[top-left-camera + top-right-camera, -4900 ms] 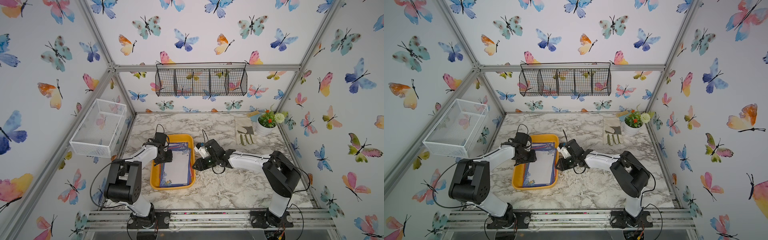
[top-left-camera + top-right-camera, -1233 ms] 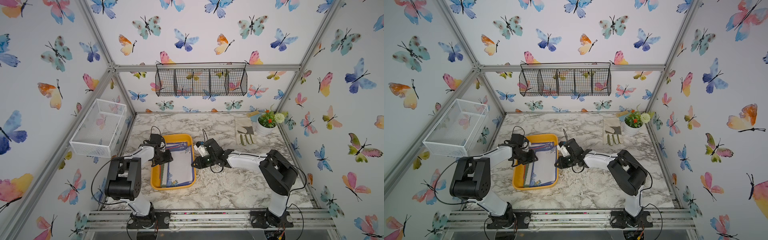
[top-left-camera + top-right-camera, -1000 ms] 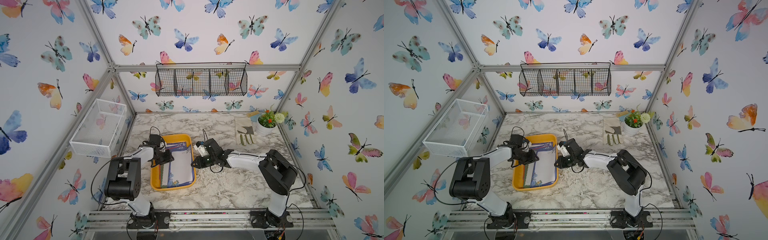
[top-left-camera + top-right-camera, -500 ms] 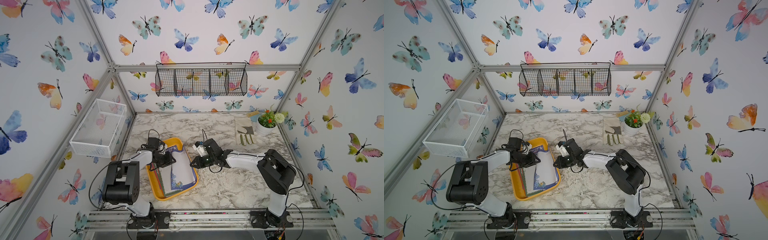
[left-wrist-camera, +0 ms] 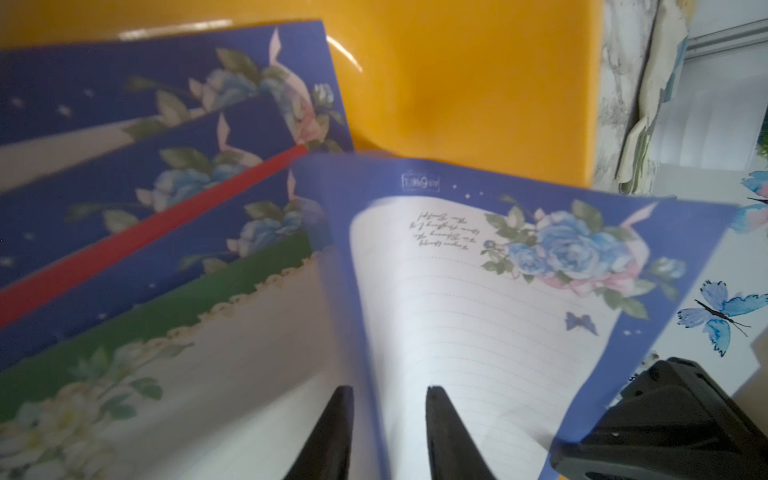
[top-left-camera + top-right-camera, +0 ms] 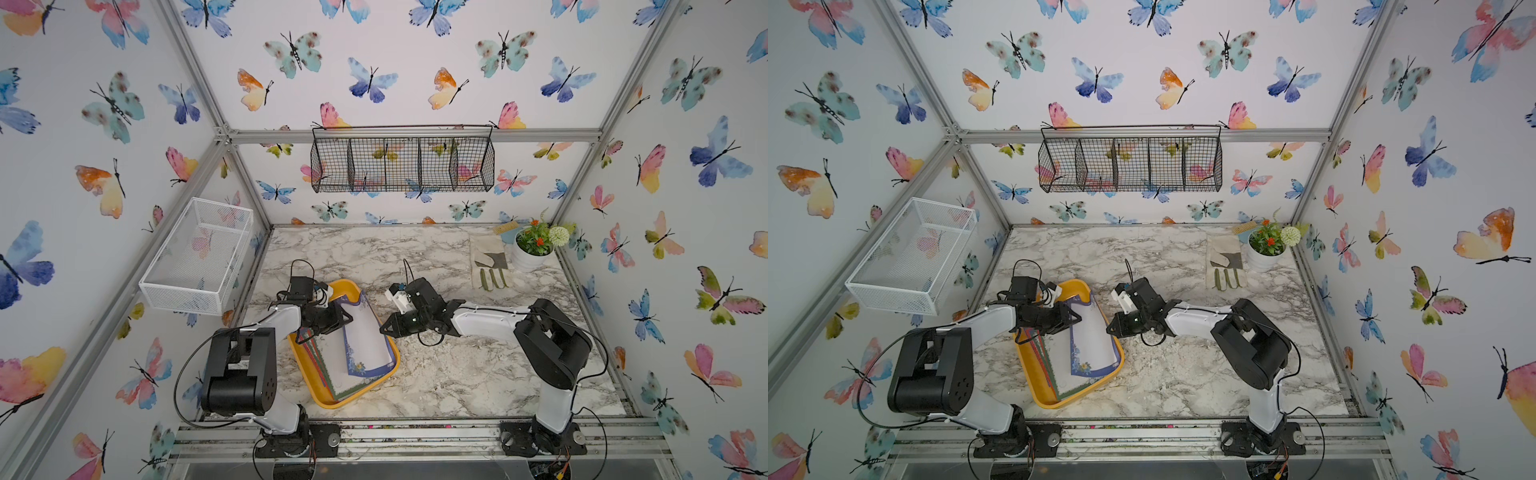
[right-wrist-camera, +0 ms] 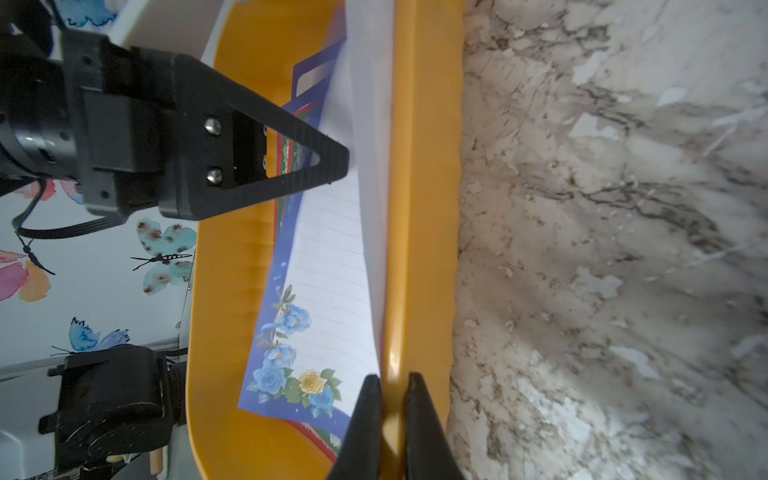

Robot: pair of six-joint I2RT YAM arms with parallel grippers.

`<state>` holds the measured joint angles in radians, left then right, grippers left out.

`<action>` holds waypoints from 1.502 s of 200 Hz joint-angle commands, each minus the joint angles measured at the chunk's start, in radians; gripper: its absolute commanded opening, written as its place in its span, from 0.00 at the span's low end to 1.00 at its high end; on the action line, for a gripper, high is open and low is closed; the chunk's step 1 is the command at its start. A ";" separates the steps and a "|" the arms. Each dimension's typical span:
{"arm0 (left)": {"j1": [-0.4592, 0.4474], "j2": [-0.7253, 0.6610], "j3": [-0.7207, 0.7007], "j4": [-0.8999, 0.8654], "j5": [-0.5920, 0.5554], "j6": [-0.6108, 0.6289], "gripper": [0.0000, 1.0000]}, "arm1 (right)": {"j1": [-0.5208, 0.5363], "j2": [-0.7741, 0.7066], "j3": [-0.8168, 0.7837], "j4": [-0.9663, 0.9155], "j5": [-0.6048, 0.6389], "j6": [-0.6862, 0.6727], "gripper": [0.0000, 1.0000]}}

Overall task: Take out the stationery paper from the storage box
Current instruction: Pick up the stationery paper from the storage box.

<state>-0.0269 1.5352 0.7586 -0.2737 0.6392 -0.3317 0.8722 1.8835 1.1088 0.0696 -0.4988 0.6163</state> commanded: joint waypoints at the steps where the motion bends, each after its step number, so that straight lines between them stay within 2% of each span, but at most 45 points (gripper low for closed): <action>1: 0.006 -0.030 -0.007 0.027 0.054 -0.007 0.36 | 0.005 0.024 0.021 -0.014 0.012 -0.041 0.11; 54: 0.006 -0.002 -0.005 0.051 0.115 -0.021 0.38 | 0.005 0.012 0.024 -0.012 0.023 -0.035 0.12; 88: 0.006 0.002 -0.007 0.049 0.101 -0.019 0.26 | 0.005 0.008 0.020 -0.010 0.037 -0.028 0.14; 131: 0.006 0.011 0.020 -0.008 0.005 0.009 0.17 | 0.005 0.001 0.026 -0.024 0.049 -0.026 0.36; 184: 0.006 0.007 0.064 -0.048 -0.046 0.028 0.00 | 0.005 -0.041 0.014 -0.047 0.089 -0.029 0.46; 235: 0.006 -0.134 0.159 -0.092 -0.226 0.030 0.00 | 0.005 -0.054 0.000 -0.040 0.140 -0.013 0.45; 300: 0.003 -0.257 0.268 -0.142 -0.248 0.017 0.00 | 0.017 0.010 0.076 -0.070 0.152 0.019 0.37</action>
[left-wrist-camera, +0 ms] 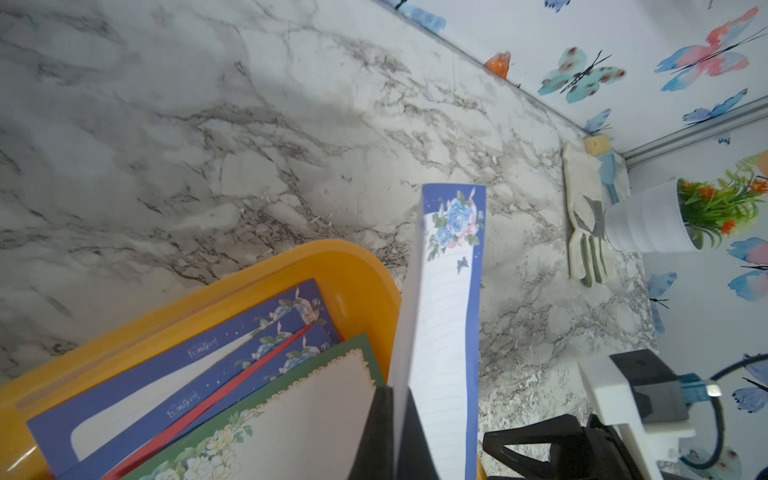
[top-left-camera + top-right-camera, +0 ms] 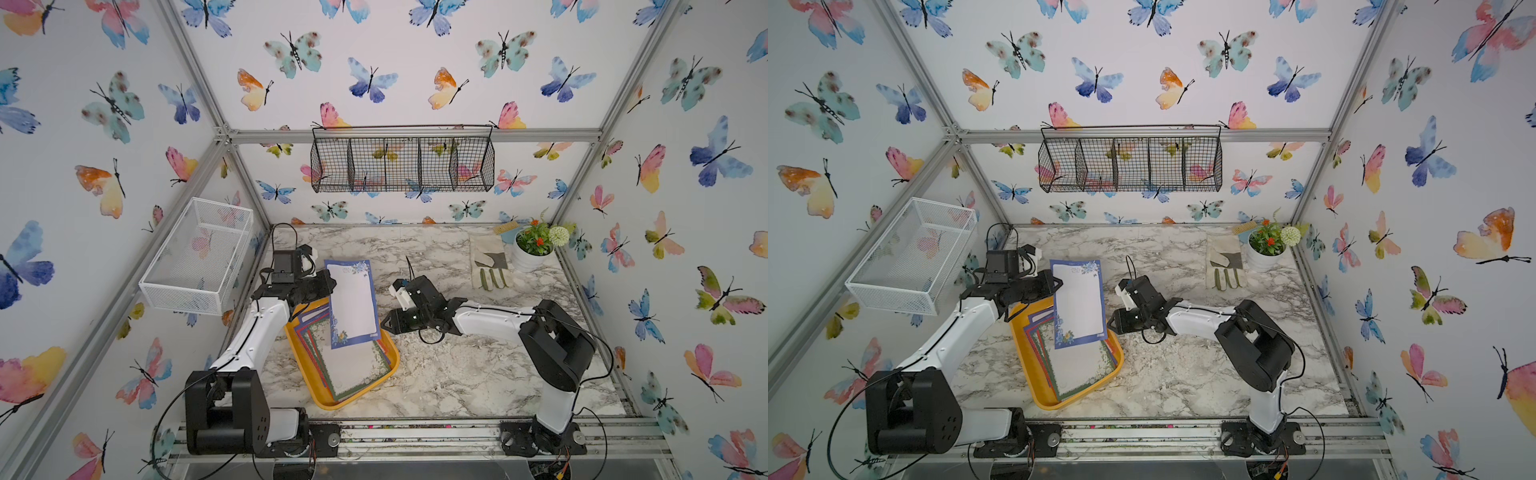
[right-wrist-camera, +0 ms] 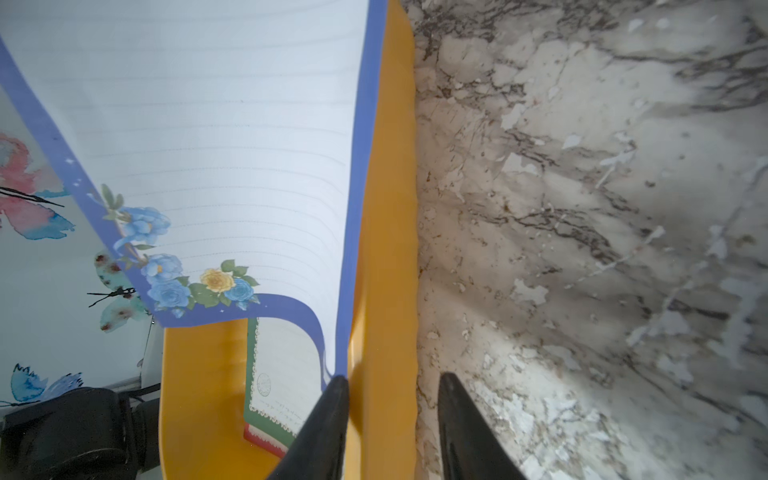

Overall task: Take out the stationery paper from the storage box
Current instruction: Pick up the stationery paper from the storage box, then adjust the storage box at the center of the board.

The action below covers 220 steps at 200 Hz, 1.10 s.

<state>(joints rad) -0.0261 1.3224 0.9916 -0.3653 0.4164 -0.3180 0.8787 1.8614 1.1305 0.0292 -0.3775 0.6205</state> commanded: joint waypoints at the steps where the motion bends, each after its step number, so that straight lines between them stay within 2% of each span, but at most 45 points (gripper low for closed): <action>1: 0.003 -0.046 0.036 -0.051 -0.026 0.003 0.00 | 0.011 0.033 0.055 -0.029 0.031 0.016 0.37; 68: 0.000 -0.098 0.133 -0.096 -0.045 0.009 0.00 | 0.041 0.130 0.166 -0.086 0.103 0.069 0.35; 109: 0.000 -0.150 0.157 -0.098 -0.088 0.011 0.00 | 0.057 0.142 0.192 -0.095 0.175 0.109 0.22; 163: 0.001 -0.175 0.155 -0.098 -0.077 0.011 0.00 | 0.062 0.115 0.180 -0.094 0.309 0.158 0.07; 220: 0.000 -0.190 0.153 -0.097 -0.056 0.005 0.00 | 0.066 0.112 0.205 -0.112 0.373 0.194 0.09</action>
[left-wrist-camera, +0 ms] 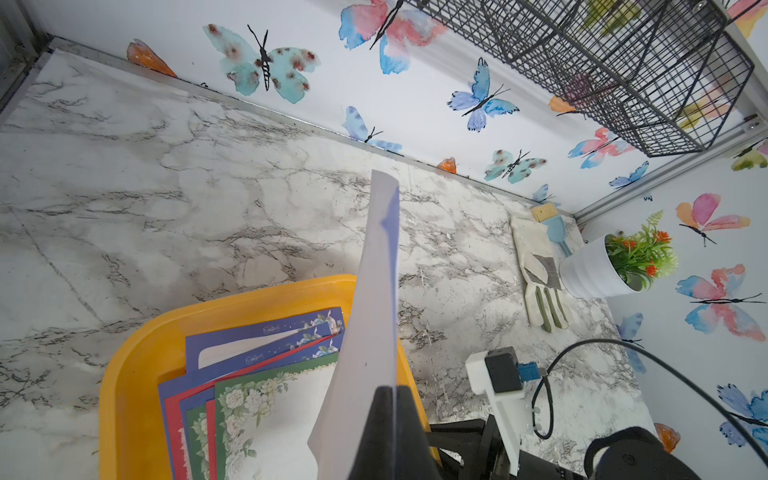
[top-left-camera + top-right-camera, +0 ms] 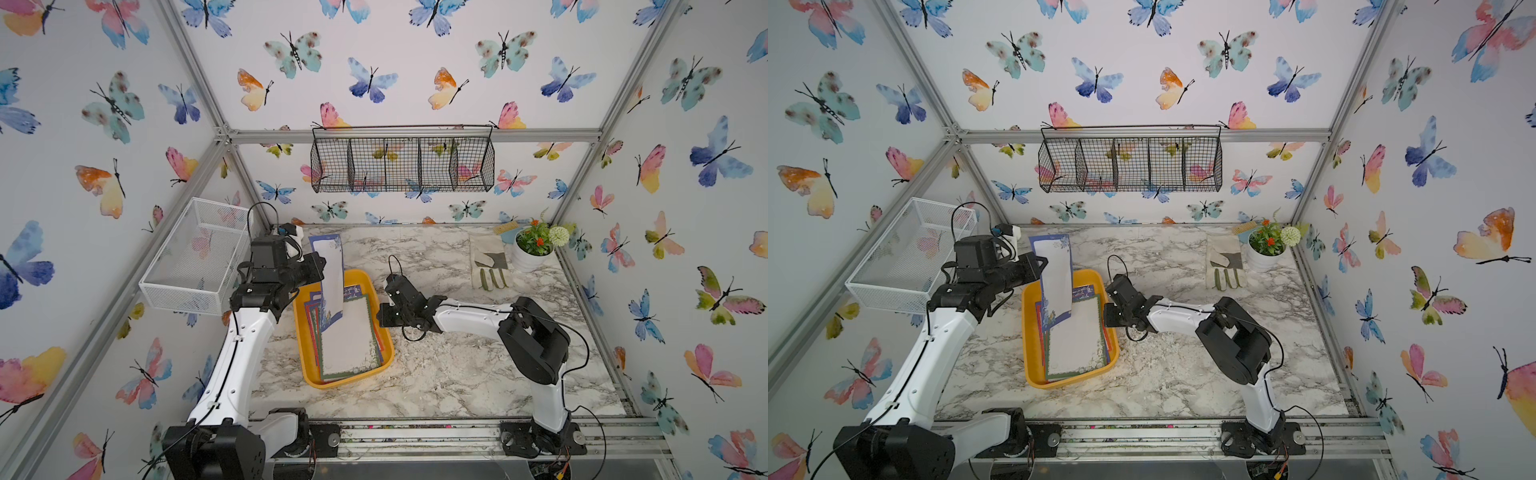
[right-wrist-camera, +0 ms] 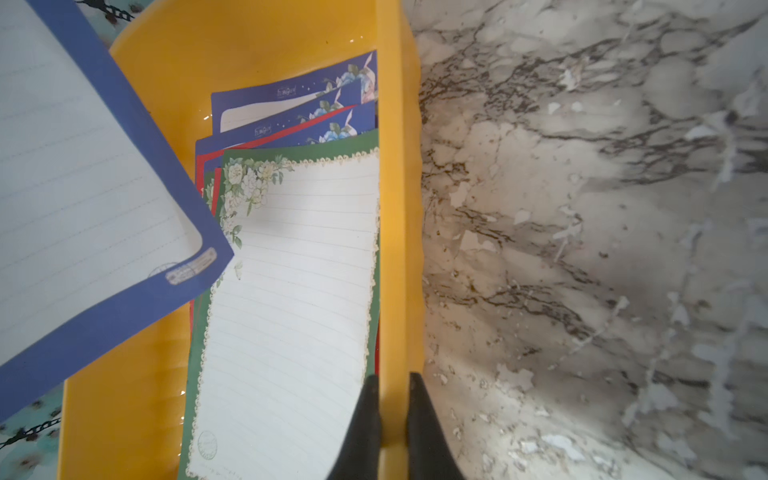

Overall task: Take out the stationery paper from the storage box
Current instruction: Adjust the storage box at the center of the board.

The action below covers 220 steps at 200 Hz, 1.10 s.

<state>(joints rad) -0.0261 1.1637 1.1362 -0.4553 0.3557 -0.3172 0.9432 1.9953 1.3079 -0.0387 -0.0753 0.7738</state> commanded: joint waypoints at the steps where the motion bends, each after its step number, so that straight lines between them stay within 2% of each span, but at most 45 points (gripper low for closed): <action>1: 0.000 -0.031 0.008 -0.008 0.005 0.004 0.00 | 0.002 -0.023 0.027 -0.043 0.073 0.043 0.09; 33: 0.000 -0.044 0.008 -0.008 0.012 0.002 0.00 | 0.015 -0.040 0.004 -0.025 0.115 0.092 0.13; 42: 0.000 -0.047 0.006 -0.008 0.016 0.001 0.00 | 0.018 -0.049 0.004 -0.021 0.122 0.094 0.20; 56: -0.001 -0.050 0.005 -0.008 0.027 0.000 0.00 | 0.024 -0.071 -0.001 -0.011 0.128 0.093 0.36; 79: -0.003 -0.052 0.016 -0.009 0.052 0.000 0.00 | 0.025 -0.131 -0.024 0.025 0.128 0.069 0.48; 95: -0.006 -0.052 0.036 -0.010 0.083 -0.001 0.00 | 0.025 -0.187 -0.035 0.031 0.123 0.013 0.53; 118: -0.015 -0.055 0.076 -0.014 0.118 -0.009 0.00 | 0.025 -0.282 -0.076 0.053 0.088 -0.147 0.57; 151: -0.068 -0.048 0.162 -0.012 0.297 -0.010 0.00 | 0.025 -0.495 -0.215 0.104 0.089 -0.441 0.68; 168: -0.114 -0.036 0.196 0.021 0.447 -0.008 0.00 | 0.024 -0.627 -0.309 0.186 0.056 -0.602 0.77; 194: -0.171 -0.017 0.156 0.243 0.674 -0.080 0.00 | 0.022 -0.784 -0.386 0.240 0.065 -0.830 0.98; 220: -0.200 0.041 0.174 0.421 0.815 -0.137 0.00 | 0.007 -0.896 -0.418 0.272 0.133 -0.955 0.98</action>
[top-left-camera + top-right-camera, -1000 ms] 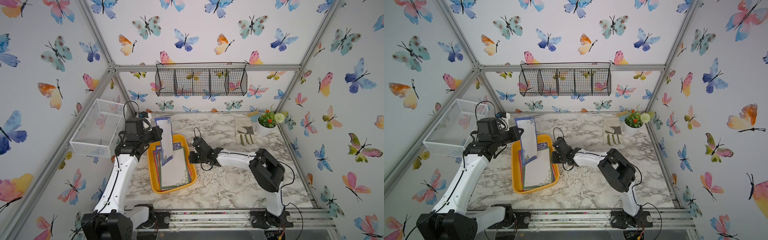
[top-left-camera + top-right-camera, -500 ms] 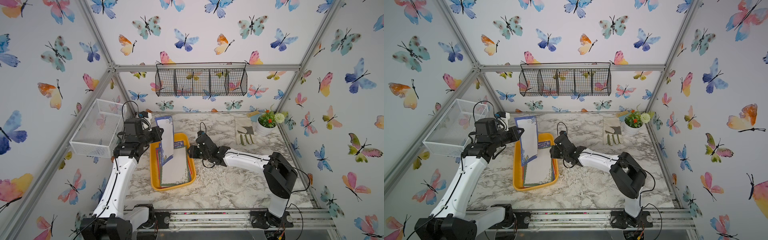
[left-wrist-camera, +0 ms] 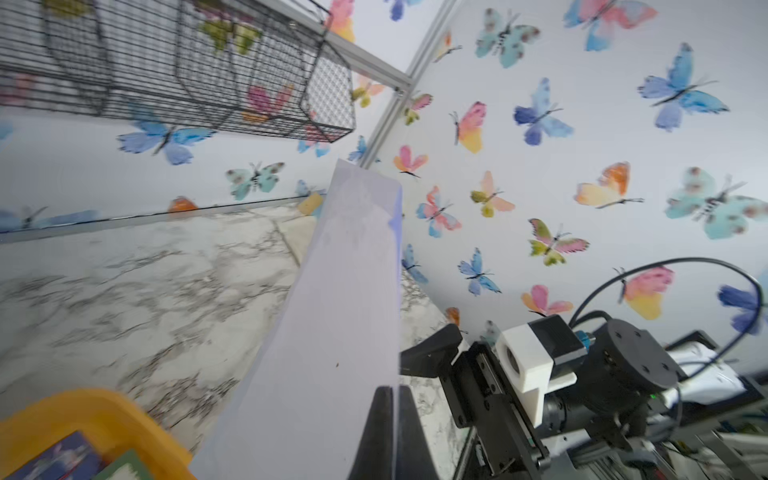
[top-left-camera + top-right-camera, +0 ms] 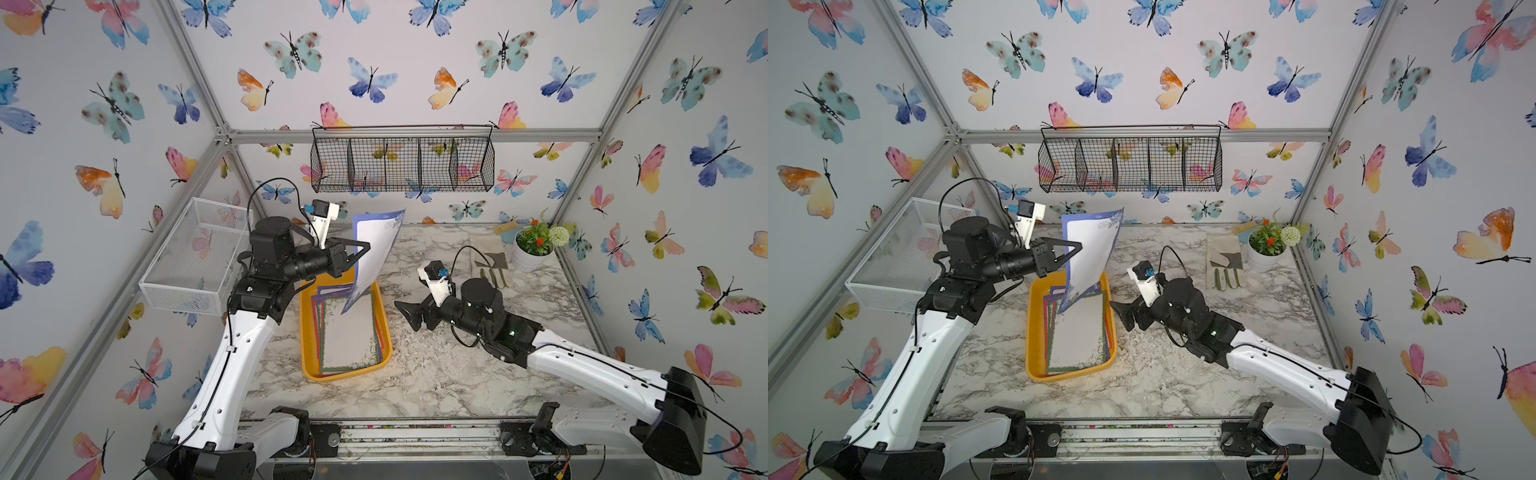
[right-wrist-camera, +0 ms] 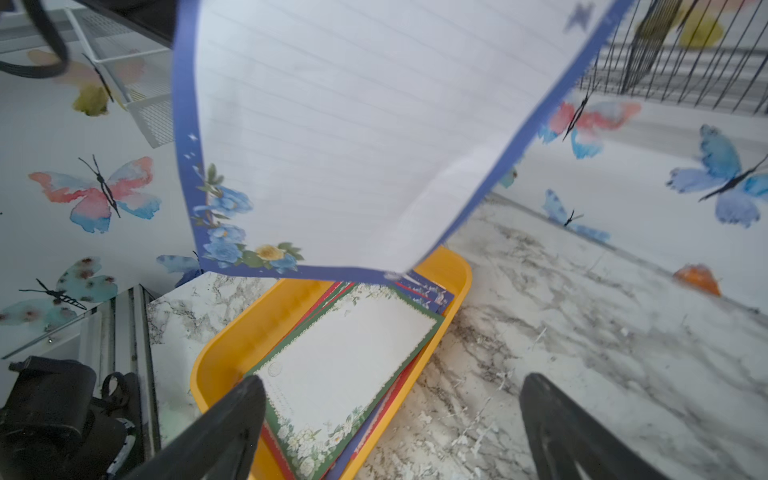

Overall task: Take out the stationery paper from the storage box
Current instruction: Adjust the storage box at the center of the board, then place the stationery paper at the center of the board.

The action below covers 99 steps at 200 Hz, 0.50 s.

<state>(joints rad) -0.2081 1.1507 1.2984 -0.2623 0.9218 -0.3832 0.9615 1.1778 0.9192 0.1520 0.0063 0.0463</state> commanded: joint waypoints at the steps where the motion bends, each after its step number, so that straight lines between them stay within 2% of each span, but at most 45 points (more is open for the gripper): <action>1: -0.019 0.056 0.015 0.232 0.256 -0.071 0.00 | -0.012 -0.083 -0.030 0.083 0.052 -0.230 0.98; 51: -0.103 0.179 0.142 0.256 0.411 -0.048 0.00 | -0.138 -0.203 0.004 0.001 -0.061 -0.245 0.99; 71: -0.133 0.163 0.116 0.257 0.423 0.007 0.00 | -0.183 -0.226 0.024 -0.034 -0.096 -0.231 1.00; 99: -0.150 0.108 0.080 0.256 0.426 0.069 0.00 | -0.259 -0.229 0.055 -0.048 -0.230 -0.169 0.99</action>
<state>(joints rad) -0.3496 1.3209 1.3945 -0.0372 1.2892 -0.3889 0.7460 0.9627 0.9272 0.1349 -0.0959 -0.1650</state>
